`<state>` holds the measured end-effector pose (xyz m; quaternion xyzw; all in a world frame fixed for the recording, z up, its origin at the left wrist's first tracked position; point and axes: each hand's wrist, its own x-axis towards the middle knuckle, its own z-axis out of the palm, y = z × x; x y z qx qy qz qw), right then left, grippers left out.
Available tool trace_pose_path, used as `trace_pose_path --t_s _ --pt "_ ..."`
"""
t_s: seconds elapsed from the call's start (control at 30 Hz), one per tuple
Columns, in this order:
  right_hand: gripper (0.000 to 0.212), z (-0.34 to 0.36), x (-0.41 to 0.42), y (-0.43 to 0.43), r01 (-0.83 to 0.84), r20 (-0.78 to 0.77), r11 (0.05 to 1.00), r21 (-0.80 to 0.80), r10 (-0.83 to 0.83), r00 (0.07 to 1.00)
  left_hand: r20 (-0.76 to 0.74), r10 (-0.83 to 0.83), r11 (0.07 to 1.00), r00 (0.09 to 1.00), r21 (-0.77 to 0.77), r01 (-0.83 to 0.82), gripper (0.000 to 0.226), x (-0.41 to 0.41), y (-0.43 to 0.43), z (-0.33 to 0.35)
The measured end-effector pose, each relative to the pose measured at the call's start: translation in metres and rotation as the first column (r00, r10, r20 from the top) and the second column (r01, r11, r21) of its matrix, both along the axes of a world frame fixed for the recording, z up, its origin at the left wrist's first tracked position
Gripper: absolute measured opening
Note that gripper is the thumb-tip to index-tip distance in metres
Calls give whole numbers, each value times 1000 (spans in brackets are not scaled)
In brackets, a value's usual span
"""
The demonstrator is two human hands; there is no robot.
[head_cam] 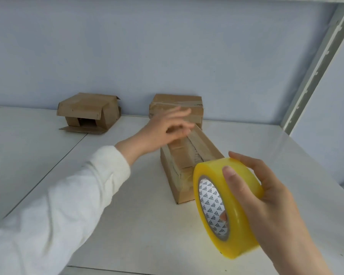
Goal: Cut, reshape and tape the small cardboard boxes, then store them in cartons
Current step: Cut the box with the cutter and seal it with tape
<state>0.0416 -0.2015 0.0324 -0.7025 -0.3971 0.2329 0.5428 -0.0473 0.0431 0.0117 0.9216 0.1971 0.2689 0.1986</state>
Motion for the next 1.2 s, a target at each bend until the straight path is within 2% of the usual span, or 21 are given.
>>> trace_pose_path --t_s 0.03,0.1,0.17,0.27,0.33,0.4,0.47,0.5,0.57,0.6,0.63,0.67,0.7,0.73,0.77,0.83,0.87,0.93,1.0,1.2 --pt "56 1 1 0 -3 -4 1000 2 3 1000 -84 -89 993 992 69 95 74 -7 -8 -3" --pt "53 3 0 0 -23 -20 1000 7 23 1000 -226 -142 970 964 161 180 97 -22 -21 -9" --pt "53 4 -1 1 -44 -25 999 12 45 999 -296 -102 938 950 290 191 104 -29 -24 -14" --pt "61 12 3 6 -80 -53 996 30 82 995 -232 -63 932 971 335 141 97 -26 -24 -15" --pt "61 26 9 11 -138 -132 989 57 144 981 -137 -90 963 986 242 122 82 -24 -24 -12" --pt "50 44 16 18 -259 -210 957 127 281 936 -12 -117 993 993 -29 116 59 -26 -21 -5" --pt "36 62 22 30 -400 -235 880 256 458 857 129 -59 935 990 -341 100 44 -26 -13 4" --pt "33 69 24 38 -450 -227 834 318 528 818 172 -18 899 985 -428 92 45 -25 -11 8" --pt "36 76 24 55 -489 -188 781 389 587 787 186 12 869 982 -488 82 59 -23 -5 13" --pt "38 77 24 65 -488 -176 771 409 591 787 186 21 860 982 -504 77 55 -21 -5 15" --pt "40 77 22 75 -480 -168 770 422 586 793 204 47 850 978 -522 68 42 -20 -6 14" --pt "40 77 20 84 -471 -160 772 427 578 800 254 83 840 964 -539 70 29 -21 -8 13" --pt "41 77 17 93 -464 -154 776 428 568 808 314 129 837 941 -543 67 29 -24 -7 12" --pt "42 77 14 101 -454 -148 782 428 556 818 361 161 853 918 -520 55 47 -26 -9 10" --pt "44 78 12 108 -442 -139 789 427 540 830 381 151 882 912 -468 49 75 -29 -11 7" --pt "44 82 8 123 -431 -107 798 422 515 850 326 116 928 938 -372 14 124 -30 -21 3" --pt "43 84 5 130 -428 -98 800 421 510 855 269 126 946 955 -323 -34 136 -29 -25 3" --pt "42 84 2 140 -411 -104 806 426 494 863 158 182 969 971 -198 -150 145 -25 -27 3" --pt "41 83 1 149 -388 -107 816 429 473 875 132 233 967 964 -134 -215 142 -19 -27 3" --pt "33 82 1 170 -360 -135 835 417 449 883 196 315 941 929 -190 -279 129 -7 -19 6"
